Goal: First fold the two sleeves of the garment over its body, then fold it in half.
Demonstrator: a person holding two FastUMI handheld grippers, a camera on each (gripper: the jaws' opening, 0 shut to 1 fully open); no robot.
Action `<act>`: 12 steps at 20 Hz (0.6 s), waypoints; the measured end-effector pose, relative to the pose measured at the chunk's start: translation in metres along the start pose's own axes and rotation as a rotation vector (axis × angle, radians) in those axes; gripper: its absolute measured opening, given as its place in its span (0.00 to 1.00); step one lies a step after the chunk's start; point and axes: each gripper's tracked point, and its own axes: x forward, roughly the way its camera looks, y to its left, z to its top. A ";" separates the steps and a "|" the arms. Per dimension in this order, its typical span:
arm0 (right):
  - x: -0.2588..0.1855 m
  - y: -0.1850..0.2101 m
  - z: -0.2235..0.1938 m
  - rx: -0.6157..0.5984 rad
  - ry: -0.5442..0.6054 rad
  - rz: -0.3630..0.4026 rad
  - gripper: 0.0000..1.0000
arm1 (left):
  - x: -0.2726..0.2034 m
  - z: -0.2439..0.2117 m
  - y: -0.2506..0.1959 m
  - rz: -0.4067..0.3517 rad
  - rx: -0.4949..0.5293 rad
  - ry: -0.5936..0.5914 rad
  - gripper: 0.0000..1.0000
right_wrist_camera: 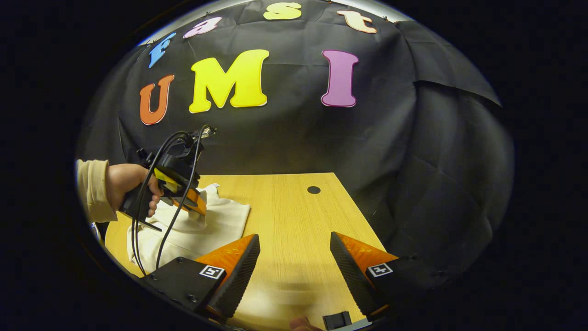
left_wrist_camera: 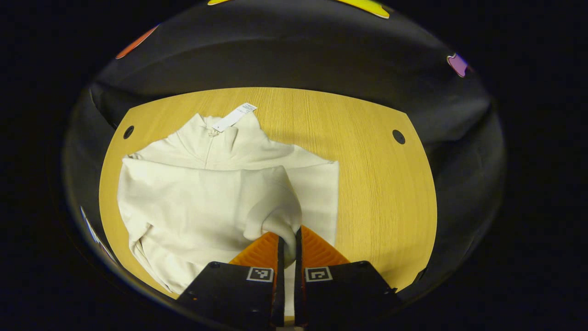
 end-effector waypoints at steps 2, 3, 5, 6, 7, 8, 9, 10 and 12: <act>0.003 -0.009 -0.003 0.004 0.016 -0.012 0.96 | 0.005 -0.007 -0.020 -0.048 -0.003 0.036 0.17; 0.004 -0.010 -0.005 0.000 0.022 -0.015 0.96 | 0.004 -0.009 -0.027 -0.061 -0.010 0.042 0.24; 0.006 -0.011 -0.005 -0.008 0.027 -0.020 0.96 | 0.002 -0.009 -0.029 -0.043 -0.017 0.030 0.42; 0.007 -0.011 -0.005 -0.010 0.029 -0.020 0.96 | 0.001 -0.008 -0.029 -0.047 -0.021 0.026 0.44; 0.008 -0.010 -0.006 -0.011 0.033 -0.020 0.96 | 0.002 -0.011 -0.029 -0.053 -0.032 0.027 0.67; 0.008 -0.008 -0.007 -0.014 0.040 -0.019 0.96 | -0.002 -0.012 -0.029 -0.064 -0.042 0.027 0.75; 0.008 -0.002 -0.007 -0.018 0.048 -0.007 0.96 | -0.011 -0.014 -0.026 -0.072 -0.061 0.014 0.97; 0.008 0.003 -0.010 -0.023 0.053 -0.003 0.96 | -0.018 -0.015 -0.023 -0.076 -0.063 0.000 0.98; 0.008 0.018 -0.015 -0.043 0.065 0.017 0.96 | -0.036 -0.012 -0.002 -0.048 -0.053 -0.070 0.98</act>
